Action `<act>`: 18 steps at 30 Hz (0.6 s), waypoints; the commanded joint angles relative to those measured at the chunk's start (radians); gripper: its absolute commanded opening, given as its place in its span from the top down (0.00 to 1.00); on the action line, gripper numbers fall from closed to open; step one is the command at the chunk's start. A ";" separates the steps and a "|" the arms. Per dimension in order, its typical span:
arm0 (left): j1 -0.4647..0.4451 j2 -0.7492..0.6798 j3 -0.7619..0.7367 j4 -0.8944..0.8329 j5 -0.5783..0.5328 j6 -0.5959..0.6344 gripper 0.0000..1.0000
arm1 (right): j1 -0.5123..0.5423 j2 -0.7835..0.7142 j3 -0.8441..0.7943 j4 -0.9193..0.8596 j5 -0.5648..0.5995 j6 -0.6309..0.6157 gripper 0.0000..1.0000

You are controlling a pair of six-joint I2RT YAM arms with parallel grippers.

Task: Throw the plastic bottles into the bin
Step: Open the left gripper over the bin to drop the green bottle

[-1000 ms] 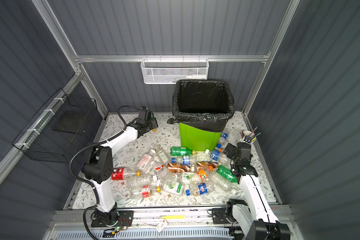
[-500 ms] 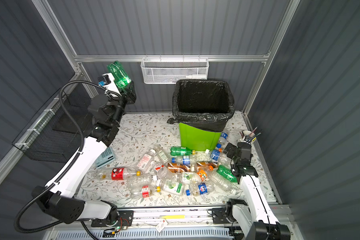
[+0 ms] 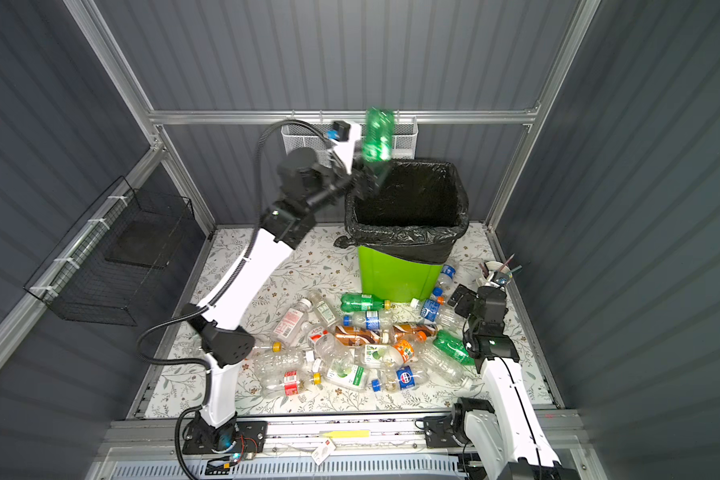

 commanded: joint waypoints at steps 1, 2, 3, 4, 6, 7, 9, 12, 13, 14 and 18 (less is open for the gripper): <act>0.001 -0.167 -0.120 -0.091 -0.088 0.091 0.00 | -0.004 -0.027 0.030 -0.030 0.004 -0.011 0.01; 0.001 -0.250 -0.267 0.035 -0.132 0.093 0.00 | -0.005 -0.030 0.029 -0.031 0.005 -0.006 0.01; 0.002 -0.344 -0.436 0.192 -0.178 0.091 0.00 | -0.004 -0.035 0.025 -0.029 0.006 0.005 0.01; 0.001 -0.415 -0.568 0.325 -0.213 0.093 0.00 | -0.005 -0.037 0.021 -0.025 0.005 0.014 0.01; 0.001 -0.510 -0.697 0.442 -0.279 0.100 0.00 | -0.005 -0.038 0.012 -0.013 0.000 0.032 0.01; 0.001 -0.539 -0.727 0.450 -0.304 0.104 0.00 | -0.005 -0.035 0.008 -0.009 0.000 0.039 0.01; 0.001 -0.581 -0.772 0.468 -0.326 0.114 0.00 | -0.005 -0.021 0.011 -0.012 0.003 0.048 0.01; 0.002 -0.628 -0.854 0.515 -0.346 0.121 0.00 | -0.005 0.016 0.030 -0.028 -0.005 0.054 0.01; 0.001 -0.638 -0.874 0.517 -0.364 0.122 0.00 | -0.005 0.031 0.040 -0.033 -0.013 0.058 0.01; 0.002 -0.645 -0.887 0.514 -0.384 0.125 0.00 | -0.004 0.045 0.052 -0.039 -0.019 0.060 0.01; 0.004 -0.663 -0.945 0.478 -0.493 0.131 0.00 | -0.005 0.116 0.110 -0.064 -0.031 0.059 0.01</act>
